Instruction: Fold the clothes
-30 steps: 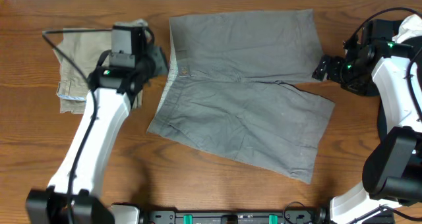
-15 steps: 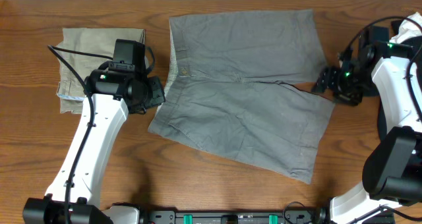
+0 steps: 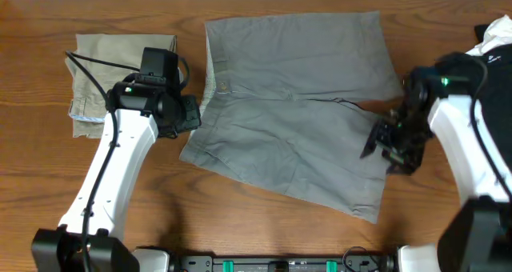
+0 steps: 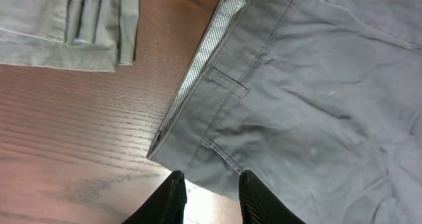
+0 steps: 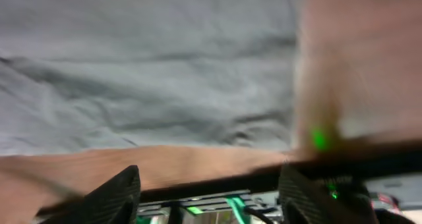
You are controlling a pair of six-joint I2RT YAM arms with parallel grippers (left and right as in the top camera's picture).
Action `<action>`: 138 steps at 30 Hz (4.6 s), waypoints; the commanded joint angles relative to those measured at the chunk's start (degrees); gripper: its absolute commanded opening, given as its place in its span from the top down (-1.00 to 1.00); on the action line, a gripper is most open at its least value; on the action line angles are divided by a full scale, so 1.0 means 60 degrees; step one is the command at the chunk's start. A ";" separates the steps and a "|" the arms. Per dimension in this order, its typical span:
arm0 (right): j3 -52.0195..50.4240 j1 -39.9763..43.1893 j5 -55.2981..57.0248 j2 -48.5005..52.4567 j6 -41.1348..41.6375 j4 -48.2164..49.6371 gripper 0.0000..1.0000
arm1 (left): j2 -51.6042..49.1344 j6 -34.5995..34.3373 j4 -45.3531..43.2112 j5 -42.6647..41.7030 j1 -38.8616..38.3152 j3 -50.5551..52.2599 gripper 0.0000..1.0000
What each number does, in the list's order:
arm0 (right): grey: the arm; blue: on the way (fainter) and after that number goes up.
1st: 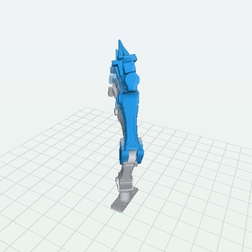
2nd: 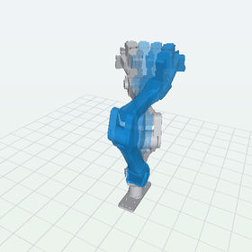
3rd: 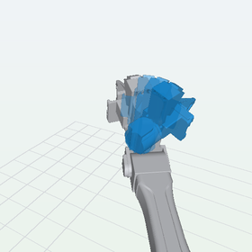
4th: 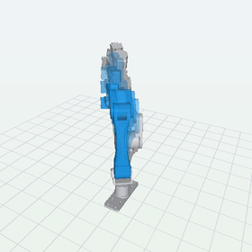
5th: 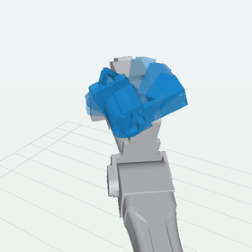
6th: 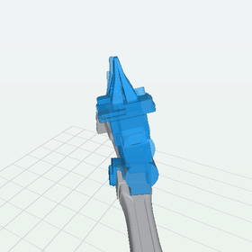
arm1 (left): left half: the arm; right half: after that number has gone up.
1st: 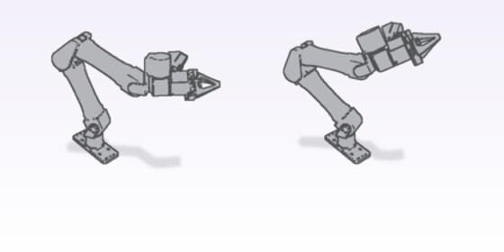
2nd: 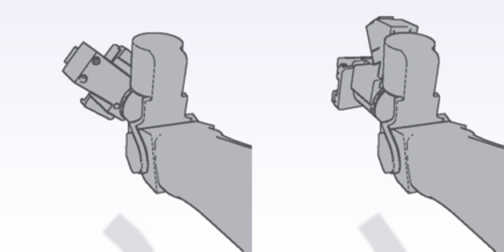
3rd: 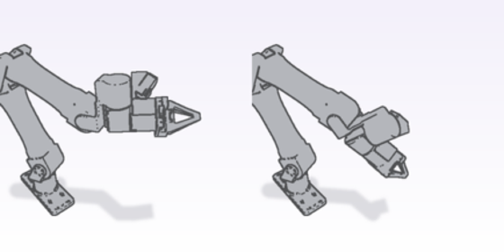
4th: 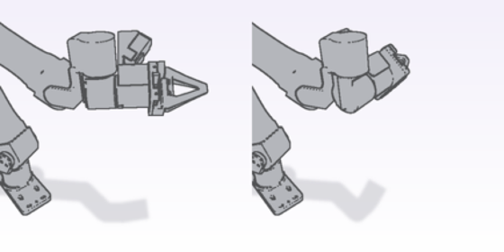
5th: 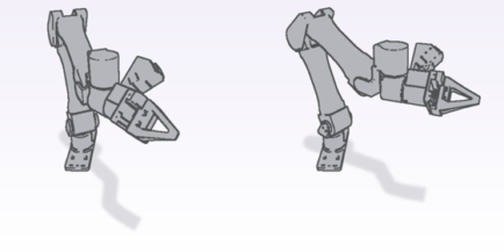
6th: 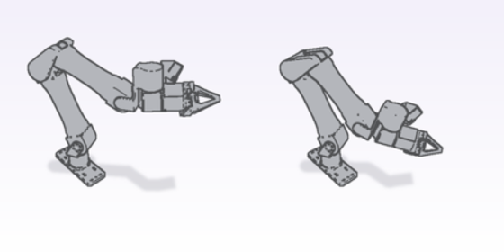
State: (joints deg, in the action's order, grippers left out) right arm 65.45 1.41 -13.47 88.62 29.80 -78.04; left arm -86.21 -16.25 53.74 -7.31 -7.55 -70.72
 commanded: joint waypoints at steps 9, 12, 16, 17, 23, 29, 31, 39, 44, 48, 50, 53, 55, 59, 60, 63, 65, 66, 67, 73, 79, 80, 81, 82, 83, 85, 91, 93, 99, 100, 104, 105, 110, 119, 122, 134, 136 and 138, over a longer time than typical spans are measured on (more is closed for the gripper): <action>-0.3847 0.0244 0.0488 -0.2601 0.2248 0.1242 -0.54 | -0.0510 0.0164 0.0040 -0.0470 0.0015 0.0091 0.39; -0.4302 0.0641 0.0503 -0.2503 0.2237 0.1657 -0.55 | -0.0514 0.0164 0.0040 -0.0641 0.0015 0.0091 0.39; -0.4666 0.1147 0.0561 -0.2346 0.2240 0.2033 -0.54 | -0.0514 0.0164 0.0044 -0.0637 0.0015 0.0091 0.38; -0.4783 0.1217 0.0561 -0.2324 0.2240 0.2153 -0.54 | -0.0514 0.0164 0.0044 -0.0641 0.0015 0.0098 0.39; -0.5151 0.1235 -0.0576 -0.2320 0.2244 0.2623 -0.51 | -0.0514 0.0164 0.0040 -0.0641 0.0015 0.0135 0.38; -0.5523 0.1235 -0.0229 -0.2320 0.2816 0.2619 -0.50 | -0.0514 0.0164 0.0040 -0.0637 0.0015 0.0146 0.39; -0.5595 0.1235 -0.0237 -0.2320 0.2820 0.2801 -0.50 | -0.0514 0.0164 0.0040 -0.0641 0.0015 0.0146 0.39; -0.6069 0.1235 -0.0215 -0.2320 0.2812 0.3810 -0.48 | -0.0514 0.0164 0.0036 -0.0641 0.0015 0.0146 0.38; -0.6634 0.1235 -0.0149 -0.2320 0.2809 0.4641 -0.36 | -0.0514 0.0164 0.0036 -0.0637 0.0015 0.0146 0.38; -0.7002 0.1235 -0.0229 -0.2320 0.2812 0.5206 -0.26 | -0.0514 0.0164 0.0036 -0.0637 0.0015 0.0146 0.38; -0.7002 0.1239 -0.0222 -0.2320 0.2812 0.5202 -0.24 | -0.0514 0.0164 0.0036 -0.0637 0.0015 0.0146 0.38; -0.7002 0.1235 -0.0146 -0.2320 0.2812 0.5140 -0.24 | -0.0514 0.0164 0.0036 -0.0637 0.0015 0.0146 0.39; -0.7002 0.1235 -0.0146 -0.2320 0.2812 0.5115 -0.23 | -0.0514 0.0164 0.0036 -0.0641 0.0015 0.0146 0.38; -0.7002 0.1235 -0.0044 -0.2320 0.2812 0.5195 -0.25 | -0.0514 0.0164 0.0040 -0.0637 0.0015 0.0146 0.38; -0.7002 0.1239 -0.0015 -0.2320 0.2812 0.5198 -0.19 | -0.0514 0.0164 0.0040 -0.0641 0.0015 0.0146 0.38; -0.7002 0.1239 -0.0015 -0.2320 0.2812 0.5373 0.43 | -0.0514 0.0164 0.0036 -0.0641 0.0015 0.0146 0.38; -0.7002 0.1235 -0.0011 -0.2320 0.2809 0.5402 0.46 | -0.0514 0.0164 0.0040 -0.0641 0.0015 0.0146 0.38; -0.7002 0.1235 -0.0007 -0.2320 0.2812 0.5406 0.52 | -0.0514 0.0164 0.0040 -0.0641 0.0015 0.0146 0.38; -0.7002 0.1239 -0.0007 -0.2320 0.2809 0.5413 0.55 | -0.0514 0.0164 0.0040 -0.0641 0.0015 0.0146 0.38; -0.7002 0.1239 -0.0011 -0.2320 0.2812 0.5472 0.34 | -0.0514 0.0164 0.0036 -0.0637 0.0015 0.0146 0.38; -0.6958 0.1239 -0.0011 -0.2324 0.2809 0.5515 0.53 | -0.0514 0.0164 0.0036 -0.0637 0.0015 0.0146 0.38; -0.6929 0.1239 -0.0011 -0.2324 0.2809 0.5537 0.58 | -0.0514 0.0164 0.0040 -0.0641 0.0015 0.0146 0.38; -0.6896 0.1239 -0.0011 -0.2320 0.2809 0.5570 0.66 | -0.0514 0.0164 0.0040 -0.0641 0.0015 0.0142 0.38; -0.6867 0.1239 -0.0015 -0.2324 0.2805 0.5584 0.72 | -0.0514 0.0164 0.0040 -0.0637 0.0015 0.0146 0.37; -0.6834 0.1239 -0.0015 -0.2324 0.2809 0.5592 0.78 | -0.0514 0.0164 0.0044 -0.0641 0.0015 0.0146 0.37; -0.6812 0.1239 -0.0015 -0.2320 0.2805 0.5595 0.86 | -0.0514 0.0160 0.0040 -0.0637 0.0015 0.0182 0.37; -0.6812 0.1235 -0.0011 -0.2324 0.2572 0.5621 0.87 | -0.0543 -0.0342 -0.0004 -0.0630 0.0015 0.0619 0.36; -0.6812 0.1235 -0.0011 -0.2324 0.2554 0.5665 0.86 | -0.0546 -0.0477 -0.0168 -0.0594 0.0015 0.0841 0.36; -0.6812 0.1235 -0.0015 -0.2320 0.2554 0.5723 0.83 | -0.0546 -0.2062 -0.1060 0.0204 0.0026 0.1916 0.36; -0.6812 0.1235 -0.0015 -0.2320 0.2557 0.5727 0.82 | -0.0546 -0.2422 -0.1224 0.0342 0.0026 0.2116 0.35; -0.6812 0.1235 -0.0015 -0.2320 0.2463 0.5832 0.78 | -0.0546 -0.3049 -0.1778 0.0379 0.0026 0.2692 -0.01; -0.6812 0.1235 -0.0015 -0.2320 0.2393 0.5872 0.78 | -0.0546 -0.3126 -0.1880 0.0379 0.0026 0.2794 -0.03; -0.6812 0.1235 -0.0011 -0.2320 0.2371 0.5923 0.74 | -0.0546 -0.3745 -0.2524 0.0452 0.0026 0.3351 -0.09; -0.6812 0.1235 -0.0011 -0.2320 0.2299 0.6065 0.74 | -0.0546 -0.4947 -0.2801 0.0732 0.0026 0.3982 -0.32; -0.6812 0.1235 -0.0011 -0.2320 0.2299 0.6076 0.73 | -0.0546 -0.5038 -0.2900 0.0732 0.0026 0.4080 -0.33; -0.6812 0.1235 -0.0015 -0.2320 0.2299 0.6080 0.74 | -0.0546 -0.5100 -0.3592 0.0729 0.0022 0.4146 -0.47; -0.6812 0.1235 -0.0015 -0.2320 0.2240 0.6080 0.74 | -0.0546 -0.5107 -0.3807 0.0725 0.0022 0.4186 -0.47; -0.6812 0.1235 -0.0066 -0.2320 0.2197 0.6076 0.74 | -0.0546 -0.5253 -0.3909 0.0729 0.0022 0.4284 -0.47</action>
State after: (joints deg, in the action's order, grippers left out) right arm 26.39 8.73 -19.62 73.23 44.47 -43.48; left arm -88.95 -46.52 30.76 -4.03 -7.55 -46.30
